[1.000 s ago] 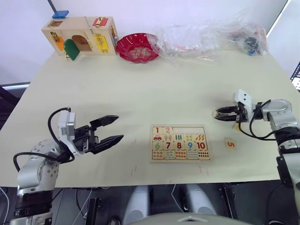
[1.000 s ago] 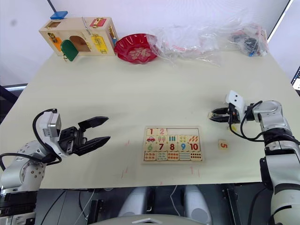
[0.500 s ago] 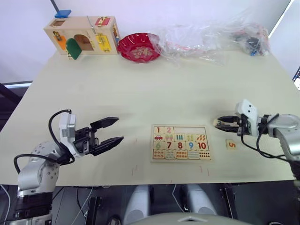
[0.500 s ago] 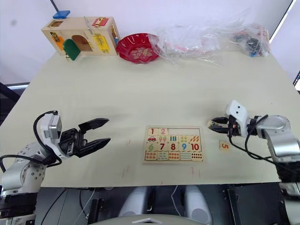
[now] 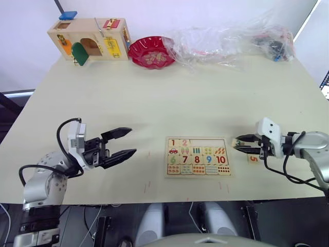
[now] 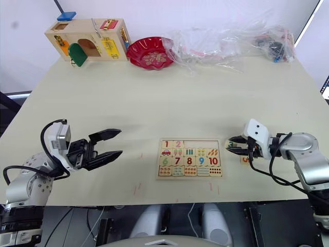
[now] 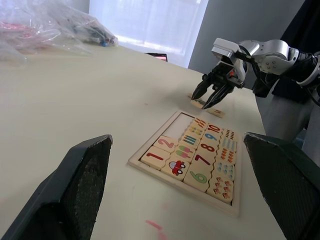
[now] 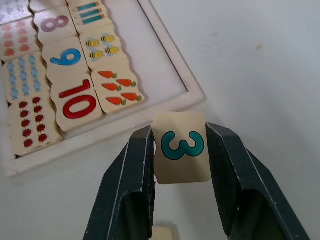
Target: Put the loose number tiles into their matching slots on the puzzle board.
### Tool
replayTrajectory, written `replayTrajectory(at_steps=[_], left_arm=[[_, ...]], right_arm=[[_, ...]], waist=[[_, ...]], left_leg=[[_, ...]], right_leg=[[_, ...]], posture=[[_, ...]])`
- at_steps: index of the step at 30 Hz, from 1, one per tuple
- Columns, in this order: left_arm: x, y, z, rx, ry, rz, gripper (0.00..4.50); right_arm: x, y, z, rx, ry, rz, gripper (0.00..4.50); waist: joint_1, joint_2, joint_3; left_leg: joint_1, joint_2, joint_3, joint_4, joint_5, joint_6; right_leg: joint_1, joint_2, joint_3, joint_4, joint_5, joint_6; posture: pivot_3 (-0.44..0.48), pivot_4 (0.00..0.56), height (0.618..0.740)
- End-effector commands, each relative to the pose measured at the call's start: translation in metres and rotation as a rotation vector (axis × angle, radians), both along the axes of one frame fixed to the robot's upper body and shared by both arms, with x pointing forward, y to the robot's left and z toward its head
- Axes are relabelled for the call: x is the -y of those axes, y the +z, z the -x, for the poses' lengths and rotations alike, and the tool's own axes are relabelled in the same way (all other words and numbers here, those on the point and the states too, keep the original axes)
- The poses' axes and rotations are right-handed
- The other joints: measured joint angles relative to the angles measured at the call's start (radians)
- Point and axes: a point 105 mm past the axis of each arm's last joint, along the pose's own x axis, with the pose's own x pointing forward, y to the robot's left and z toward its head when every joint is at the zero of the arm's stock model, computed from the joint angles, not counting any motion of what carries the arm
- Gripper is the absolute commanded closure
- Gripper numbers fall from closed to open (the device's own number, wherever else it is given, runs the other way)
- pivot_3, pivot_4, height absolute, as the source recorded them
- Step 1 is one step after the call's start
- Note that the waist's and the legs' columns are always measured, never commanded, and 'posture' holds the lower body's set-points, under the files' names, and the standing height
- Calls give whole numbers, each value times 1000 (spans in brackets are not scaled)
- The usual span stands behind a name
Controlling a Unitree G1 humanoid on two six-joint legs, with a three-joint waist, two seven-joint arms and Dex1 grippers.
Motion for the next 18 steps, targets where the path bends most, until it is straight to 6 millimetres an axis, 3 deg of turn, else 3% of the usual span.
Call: replayTrajectory(at_steps=[1,18], left_arm=[[1,5,3,33,-17,-4,0],[0,6,5,31,-31,-11,0]], right_arm=[[1,8,0,39,3,-5,3545],[7,-1,-18,33,128,83,3545]], waist=[[0,0,0],[-1,0,0]], left_leg=[[0,0,0,0,0,0],[0,0,0,0,0,0]], right_leg=[[0,0,0,0,0,0],[0,0,0,0,0,0]], posture=[[0,150,740],[0,150,740]])
